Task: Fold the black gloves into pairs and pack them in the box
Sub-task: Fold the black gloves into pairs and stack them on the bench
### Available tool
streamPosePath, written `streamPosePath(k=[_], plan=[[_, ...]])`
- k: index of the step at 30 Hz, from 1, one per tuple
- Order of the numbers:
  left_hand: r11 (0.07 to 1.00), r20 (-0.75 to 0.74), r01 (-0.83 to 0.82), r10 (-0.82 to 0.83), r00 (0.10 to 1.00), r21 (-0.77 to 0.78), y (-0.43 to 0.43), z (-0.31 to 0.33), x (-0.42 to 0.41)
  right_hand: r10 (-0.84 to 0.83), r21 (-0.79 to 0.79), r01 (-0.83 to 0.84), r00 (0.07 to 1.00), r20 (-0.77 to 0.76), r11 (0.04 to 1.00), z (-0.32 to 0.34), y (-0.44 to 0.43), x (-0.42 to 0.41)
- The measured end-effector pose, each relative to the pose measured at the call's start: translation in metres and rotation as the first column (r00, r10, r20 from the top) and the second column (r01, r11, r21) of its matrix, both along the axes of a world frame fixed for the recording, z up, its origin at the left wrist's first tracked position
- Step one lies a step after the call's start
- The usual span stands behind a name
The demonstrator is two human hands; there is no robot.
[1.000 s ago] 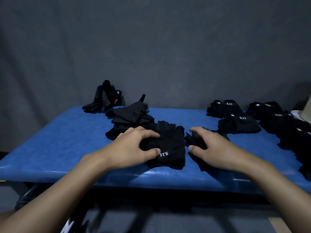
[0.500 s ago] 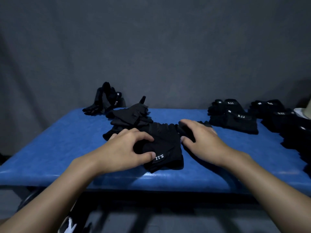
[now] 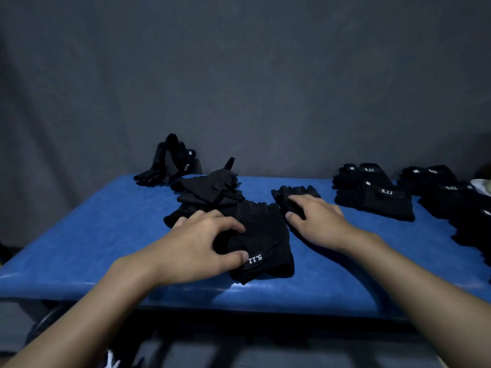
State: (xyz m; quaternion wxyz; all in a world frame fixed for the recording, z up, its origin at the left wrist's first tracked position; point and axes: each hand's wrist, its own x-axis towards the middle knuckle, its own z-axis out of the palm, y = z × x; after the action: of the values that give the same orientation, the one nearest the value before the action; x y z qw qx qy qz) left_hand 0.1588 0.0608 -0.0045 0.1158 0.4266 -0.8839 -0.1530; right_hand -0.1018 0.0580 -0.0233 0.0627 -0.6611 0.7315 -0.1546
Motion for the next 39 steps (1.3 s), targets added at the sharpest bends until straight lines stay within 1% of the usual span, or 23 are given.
streamPosePath(k=[5, 8, 9, 12, 13, 18, 22, 28, 31, 34, 37, 39], plan=[[1.0, -0.008, 0.005, -0.005, 1.0, 0.006, -0.002, -0.002, 0.0, -0.009, -0.014, 0.009, 1.0, -0.01, 1.0, 0.005, -0.026, 0.001], [1.0, 0.009, 0.015, -0.015, 1.0, 0.009, -0.003, -0.001, -0.001, -0.008, -0.088, 0.004, 0.999, -0.05, 0.996, 0.002, -0.014, -0.008], [1.0, 0.015, 0.017, -0.017, 1.0, 0.005, -0.004, 0.0, -0.002, 0.006, -0.082, -0.012, 0.998, -0.07, 0.997, 0.0, -0.009, -0.012], [1.0, 0.026, 0.021, -0.021, 0.999, -0.008, -0.006, -0.002, -0.004, 0.063, 0.046, -0.058, 0.993, -0.098, 0.997, -0.009, -0.005, -0.019], [1.0, 0.024, 0.022, -0.022, 0.999, -0.01, -0.006, -0.002, -0.005, 0.068, 0.059, -0.063, 0.993, -0.095, 0.996, -0.012, -0.008, -0.02], [1.0, 0.029, 0.027, -0.027, 0.999, -0.007, -0.008, -0.004, -0.004, 0.037, 0.014, -0.036, 0.997, -0.075, 0.999, -0.015, -0.035, -0.014], [0.999, -0.023, 0.034, -0.033, 0.999, 0.019, -0.008, -0.006, -0.004, 0.013, 0.014, -0.013, 0.999, -0.037, 1.0, -0.012, -0.05, -0.013], [0.998, -0.061, 0.052, -0.05, 0.997, 0.045, -0.01, -0.008, -0.01, 0.033, -0.112, -0.034, 0.999, -0.007, 0.993, -0.003, -0.022, -0.016], [0.997, -0.088, 0.064, -0.06, 0.994, 0.048, -0.012, -0.009, -0.015, 0.039, -0.151, -0.034, 0.999, 0.029, 0.988, 0.006, 0.004, -0.012], [0.996, -0.117, 0.075, -0.068, 0.991, 0.057, -0.012, -0.011, -0.02, 0.048, -0.183, -0.027, 0.993, 0.11, 0.983, 0.014, 0.027, -0.002], [0.996, -0.104, 0.073, -0.068, 0.992, 0.046, -0.009, -0.012, -0.022, 0.055, -0.213, -0.01, 0.977, 0.207, 0.977, 0.017, 0.045, 0.009], [0.998, -0.068, 0.059, -0.057, 0.996, 0.026, -0.006, -0.011, -0.021, 0.061, -0.172, -0.014, 0.961, 0.269, 0.985, 0.017, 0.056, 0.014]])
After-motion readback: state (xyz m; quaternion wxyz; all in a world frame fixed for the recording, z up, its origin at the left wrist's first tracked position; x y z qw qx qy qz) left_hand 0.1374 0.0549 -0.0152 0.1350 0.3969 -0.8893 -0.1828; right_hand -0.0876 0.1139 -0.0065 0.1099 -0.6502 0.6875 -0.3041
